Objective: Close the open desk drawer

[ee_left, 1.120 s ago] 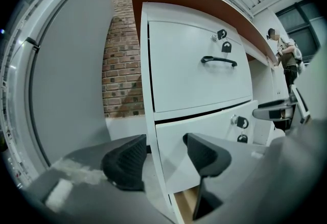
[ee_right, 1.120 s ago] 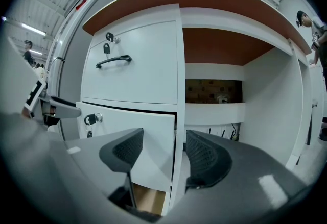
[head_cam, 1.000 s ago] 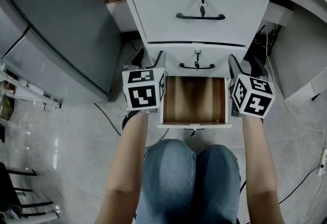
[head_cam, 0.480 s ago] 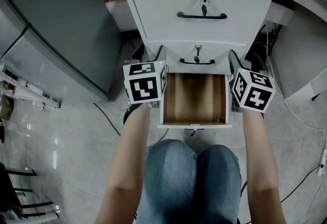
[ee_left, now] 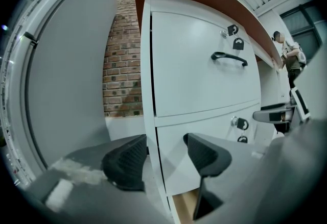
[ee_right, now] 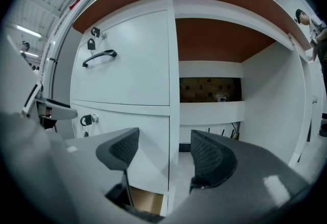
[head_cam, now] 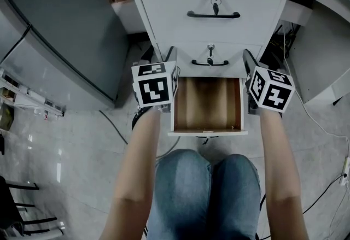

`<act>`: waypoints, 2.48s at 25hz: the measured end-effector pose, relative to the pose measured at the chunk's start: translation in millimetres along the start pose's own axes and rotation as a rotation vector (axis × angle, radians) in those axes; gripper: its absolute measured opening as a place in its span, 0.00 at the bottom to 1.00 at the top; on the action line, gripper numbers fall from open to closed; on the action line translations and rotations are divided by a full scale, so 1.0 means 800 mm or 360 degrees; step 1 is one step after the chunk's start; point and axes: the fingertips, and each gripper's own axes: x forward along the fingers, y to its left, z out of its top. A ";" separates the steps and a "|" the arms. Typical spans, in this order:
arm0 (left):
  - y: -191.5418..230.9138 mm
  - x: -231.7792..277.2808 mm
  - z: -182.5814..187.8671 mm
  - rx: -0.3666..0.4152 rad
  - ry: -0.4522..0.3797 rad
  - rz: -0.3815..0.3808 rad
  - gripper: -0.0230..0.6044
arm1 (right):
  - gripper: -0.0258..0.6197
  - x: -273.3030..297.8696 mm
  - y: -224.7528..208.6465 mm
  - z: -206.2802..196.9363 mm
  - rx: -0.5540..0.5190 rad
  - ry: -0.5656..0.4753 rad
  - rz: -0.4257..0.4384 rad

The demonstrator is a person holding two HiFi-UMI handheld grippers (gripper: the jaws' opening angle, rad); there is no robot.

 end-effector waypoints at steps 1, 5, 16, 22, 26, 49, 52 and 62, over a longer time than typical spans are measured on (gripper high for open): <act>0.000 -0.001 0.000 -0.0001 -0.0002 0.0001 0.44 | 0.54 0.000 0.000 0.001 -0.0009 0.0005 -0.0001; 0.002 -0.009 -0.006 -0.0004 -0.0004 -0.0004 0.44 | 0.53 -0.004 -0.002 -0.004 0.0006 0.0037 0.0010; -0.007 -0.036 -0.086 0.0016 0.0123 -0.0141 0.44 | 0.49 -0.044 0.018 -0.105 0.0048 0.0237 0.0190; -0.027 -0.062 -0.140 0.0013 0.0250 -0.0264 0.44 | 0.49 -0.076 0.046 -0.165 -0.0006 0.0410 0.0390; -0.040 -0.076 -0.176 -0.0045 0.0347 -0.0363 0.44 | 0.49 -0.095 0.060 -0.201 -0.0074 0.0542 0.0561; -0.080 -0.164 -0.353 0.0038 0.1139 -0.0681 0.43 | 0.46 -0.169 0.053 -0.345 -0.0105 0.1329 0.0827; -0.076 -0.164 -0.362 0.0059 0.1155 -0.0628 0.28 | 0.39 -0.166 0.049 -0.349 -0.0078 0.1330 0.0755; -0.075 -0.163 -0.360 0.0083 0.1175 -0.0604 0.26 | 0.39 -0.166 0.050 -0.355 -0.0040 0.1356 0.0749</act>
